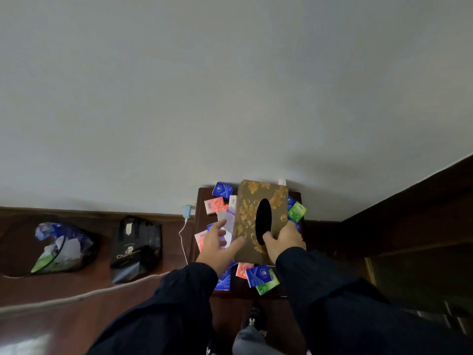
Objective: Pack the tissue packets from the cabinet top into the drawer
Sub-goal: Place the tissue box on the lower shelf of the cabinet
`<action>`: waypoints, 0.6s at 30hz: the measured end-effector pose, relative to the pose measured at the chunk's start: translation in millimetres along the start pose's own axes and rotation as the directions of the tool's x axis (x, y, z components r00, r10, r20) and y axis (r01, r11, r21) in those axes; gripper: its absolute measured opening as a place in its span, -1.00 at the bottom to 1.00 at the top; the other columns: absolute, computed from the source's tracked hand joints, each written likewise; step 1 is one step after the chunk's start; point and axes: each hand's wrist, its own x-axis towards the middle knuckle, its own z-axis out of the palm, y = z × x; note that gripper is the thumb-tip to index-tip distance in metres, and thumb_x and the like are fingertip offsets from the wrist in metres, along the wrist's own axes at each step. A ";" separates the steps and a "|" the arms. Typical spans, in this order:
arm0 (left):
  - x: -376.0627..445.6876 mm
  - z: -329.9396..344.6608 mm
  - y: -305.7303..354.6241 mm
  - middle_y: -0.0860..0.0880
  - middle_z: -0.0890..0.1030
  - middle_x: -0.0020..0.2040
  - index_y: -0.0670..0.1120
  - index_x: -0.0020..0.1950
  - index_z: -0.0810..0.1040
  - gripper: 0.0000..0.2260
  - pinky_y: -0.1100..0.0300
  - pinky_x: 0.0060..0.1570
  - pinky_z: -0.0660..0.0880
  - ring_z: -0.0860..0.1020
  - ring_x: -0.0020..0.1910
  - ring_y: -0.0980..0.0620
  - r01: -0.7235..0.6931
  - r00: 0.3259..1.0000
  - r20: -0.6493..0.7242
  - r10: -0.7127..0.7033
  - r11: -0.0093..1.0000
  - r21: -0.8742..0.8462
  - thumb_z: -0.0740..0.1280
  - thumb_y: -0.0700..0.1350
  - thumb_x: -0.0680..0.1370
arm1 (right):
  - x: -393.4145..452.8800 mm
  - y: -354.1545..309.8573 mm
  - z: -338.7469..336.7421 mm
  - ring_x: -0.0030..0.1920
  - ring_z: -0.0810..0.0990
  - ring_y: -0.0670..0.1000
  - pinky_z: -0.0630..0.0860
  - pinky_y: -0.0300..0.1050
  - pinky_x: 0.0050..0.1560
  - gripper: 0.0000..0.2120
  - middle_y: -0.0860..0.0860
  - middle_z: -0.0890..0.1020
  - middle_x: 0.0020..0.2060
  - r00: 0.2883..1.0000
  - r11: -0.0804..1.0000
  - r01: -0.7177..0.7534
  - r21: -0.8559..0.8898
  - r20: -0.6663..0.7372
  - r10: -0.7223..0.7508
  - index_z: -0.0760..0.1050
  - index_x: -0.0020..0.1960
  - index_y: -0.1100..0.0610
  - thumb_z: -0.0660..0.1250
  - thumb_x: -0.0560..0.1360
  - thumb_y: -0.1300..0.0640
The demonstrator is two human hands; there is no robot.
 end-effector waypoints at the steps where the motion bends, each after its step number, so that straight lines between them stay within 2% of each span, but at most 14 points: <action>1: -5.4 -1.8 4.2 -0.08 0.36 0.41 0.00 0.57 0.20 -0.25 -0.07 0.26 0.55 0.45 0.32 -0.07 -0.015 1.000 0.024 0.015 1.000 -0.011 0.49 0.09 0.49 | -8.1 -1.4 -6.5 -0.10 0.53 0.10 0.45 -0.07 -0.10 -0.67 0.01 0.53 -0.07 0.999 1.000 0.030 0.006 -0.019 -0.030 0.28 0.10 0.06 0.35 0.54 -0.08; 3: -16.4 -5.8 11.8 -0.03 0.39 0.40 0.02 0.59 0.16 -0.12 0.06 0.16 0.61 0.49 0.30 -0.01 -0.032 0.996 0.083 0.039 0.996 -0.079 0.50 0.20 0.39 | -26.0 -6.0 -17.3 -0.18 0.48 0.02 0.39 -0.12 -0.17 -0.66 -0.06 0.49 -0.14 0.994 0.995 0.095 0.026 -0.060 -0.093 0.25 0.08 0.00 0.36 0.53 -0.10; 5: -28.0 -11.4 18.5 0.09 0.45 0.30 0.07 0.57 0.13 -0.07 0.29 -0.07 0.62 0.59 0.15 0.15 -0.064 0.989 0.123 0.085 0.984 -0.164 0.53 0.23 0.34 | -45.5 -12.4 -23.5 -0.23 0.47 -0.05 0.38 -0.15 -0.25 -0.67 -0.13 0.48 -0.18 0.985 0.986 0.154 0.059 -0.090 -0.148 0.28 0.09 -0.04 0.35 0.52 -0.15; 6: -32.6 -14.9 20.7 0.12 0.47 0.26 0.10 0.56 0.12 -0.08 0.35 -0.12 0.60 0.62 0.08 0.21 -0.086 0.986 0.123 0.111 0.978 -0.191 0.55 0.22 0.34 | -55.3 -15.4 -24.7 -0.25 0.47 -0.10 0.37 -0.17 -0.29 -0.68 -0.15 0.50 -0.19 0.978 0.980 0.188 0.065 -0.100 -0.182 0.31 0.09 -0.06 0.34 0.51 -0.19; 9: -40.6 -27.7 25.5 0.05 0.54 0.26 0.11 0.52 0.21 -0.01 0.20 -0.01 0.64 0.65 0.09 0.13 -0.135 0.988 0.035 0.149 0.955 -0.265 0.62 0.29 0.21 | -77.0 -20.3 -23.9 -0.16 0.56 -0.15 0.47 -0.18 -0.25 -0.60 -0.22 0.58 -0.13 0.943 0.940 0.322 0.113 -0.120 -0.309 0.37 0.17 -0.13 0.27 0.47 -0.35; 12: -36.4 -41.0 23.1 -0.02 0.62 0.22 0.03 0.48 0.32 0.05 0.06 0.01 0.65 0.69 0.08 0.02 -0.156 0.987 -0.039 0.154 0.896 -0.416 0.67 0.29 0.10 | -84.8 -20.1 -18.3 0.02 0.63 -0.22 0.61 -0.20 -0.03 -0.42 -0.28 0.65 0.02 0.903 0.829 0.419 0.370 -0.074 -0.423 0.36 0.32 -0.29 0.27 0.38 -0.50; 15: -17.0 -43.3 6.4 -0.10 0.65 0.24 -0.01 0.47 0.36 -0.10 -0.15 0.19 0.58 0.67 0.16 -0.14 -0.164 0.983 -0.020 0.183 0.820 -0.548 0.66 0.20 0.24 | -76.1 -13.6 2.7 0.15 0.61 -0.26 0.61 -0.30 0.06 -0.35 -0.32 0.62 0.17 0.855 0.662 0.407 0.630 -0.009 -0.518 0.29 0.39 -0.42 0.38 0.35 -0.47; 18: 11.1 -31.9 -24.5 -0.18 0.62 0.29 0.02 0.47 0.38 -0.29 -0.22 0.27 0.50 0.62 0.23 -0.23 -0.194 0.964 0.019 0.267 0.746 -0.637 0.60 0.09 0.41 | -51.6 -0.1 37.6 0.18 0.61 -0.24 0.61 -0.24 0.10 -0.41 -0.31 0.59 0.22 0.840 0.544 0.393 0.741 -0.048 -0.541 0.29 0.35 -0.52 0.37 0.36 -0.46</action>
